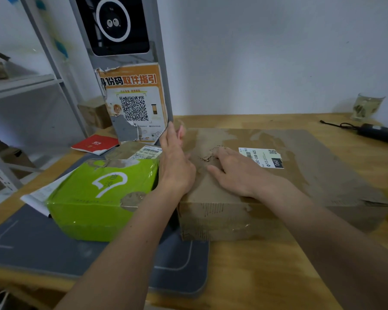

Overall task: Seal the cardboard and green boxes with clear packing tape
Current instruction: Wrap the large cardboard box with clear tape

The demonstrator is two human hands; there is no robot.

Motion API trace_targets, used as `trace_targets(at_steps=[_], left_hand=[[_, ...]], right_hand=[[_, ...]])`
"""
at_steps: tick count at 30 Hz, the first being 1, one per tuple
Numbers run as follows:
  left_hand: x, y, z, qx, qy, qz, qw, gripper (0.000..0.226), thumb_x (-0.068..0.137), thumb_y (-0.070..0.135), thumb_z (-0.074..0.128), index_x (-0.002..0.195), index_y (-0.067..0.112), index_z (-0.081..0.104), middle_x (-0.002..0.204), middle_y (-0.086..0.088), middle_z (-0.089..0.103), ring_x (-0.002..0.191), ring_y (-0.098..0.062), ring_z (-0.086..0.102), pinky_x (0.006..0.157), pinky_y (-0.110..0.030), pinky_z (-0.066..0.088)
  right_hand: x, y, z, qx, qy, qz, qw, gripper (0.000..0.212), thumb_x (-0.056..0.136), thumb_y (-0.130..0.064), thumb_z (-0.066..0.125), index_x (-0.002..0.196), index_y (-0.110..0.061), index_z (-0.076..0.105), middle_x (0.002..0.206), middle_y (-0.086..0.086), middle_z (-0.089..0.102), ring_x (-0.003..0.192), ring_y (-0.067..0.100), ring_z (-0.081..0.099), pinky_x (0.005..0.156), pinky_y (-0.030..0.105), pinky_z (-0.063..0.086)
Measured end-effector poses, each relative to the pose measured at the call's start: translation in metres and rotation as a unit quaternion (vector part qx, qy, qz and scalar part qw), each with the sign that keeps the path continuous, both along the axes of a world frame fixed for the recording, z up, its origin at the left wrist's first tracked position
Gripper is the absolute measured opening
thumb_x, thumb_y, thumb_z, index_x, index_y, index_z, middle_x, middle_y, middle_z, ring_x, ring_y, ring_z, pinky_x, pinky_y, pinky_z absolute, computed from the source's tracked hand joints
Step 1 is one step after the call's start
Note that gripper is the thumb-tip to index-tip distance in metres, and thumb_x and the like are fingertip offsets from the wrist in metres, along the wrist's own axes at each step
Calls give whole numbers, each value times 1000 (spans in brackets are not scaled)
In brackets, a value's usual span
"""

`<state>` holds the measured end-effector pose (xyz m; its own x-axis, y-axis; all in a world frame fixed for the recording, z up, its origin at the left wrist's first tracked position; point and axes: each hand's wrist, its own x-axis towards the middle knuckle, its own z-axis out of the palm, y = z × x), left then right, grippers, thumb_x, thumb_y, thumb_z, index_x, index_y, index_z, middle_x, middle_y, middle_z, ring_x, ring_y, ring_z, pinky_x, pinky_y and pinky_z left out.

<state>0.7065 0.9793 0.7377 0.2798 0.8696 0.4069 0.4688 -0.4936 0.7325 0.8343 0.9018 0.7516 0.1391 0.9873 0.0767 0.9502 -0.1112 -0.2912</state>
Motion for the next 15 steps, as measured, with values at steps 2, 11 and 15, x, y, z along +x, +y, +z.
trace_targets(at_steps=[2,11,15], left_hand=[[0,2,-1,-4,-5,0,1000,88,87,-14,46,157,17,4,160,2,9,137,-26,39,107,-43,43],[0,2,0,-15,-8,7,1000,84,87,-13,45,157,14,7,159,0,11,136,-27,40,108,-43,42],[0,-1,3,-24,0,15,1000,83,88,-14,44,157,12,6,160,-1,9,136,-23,41,110,-36,39]], right_hand=[[0,0,-4,16,22,11,1000,40,101,-39,40,129,-12,45,130,5,47,122,20,41,91,26,29],[21,19,7,41,54,19,998,31,95,-4,43,113,-15,66,123,8,57,118,23,50,100,29,37],[18,31,21,-16,37,47,998,31,93,-6,46,113,-15,68,130,6,55,125,23,46,101,26,34]])
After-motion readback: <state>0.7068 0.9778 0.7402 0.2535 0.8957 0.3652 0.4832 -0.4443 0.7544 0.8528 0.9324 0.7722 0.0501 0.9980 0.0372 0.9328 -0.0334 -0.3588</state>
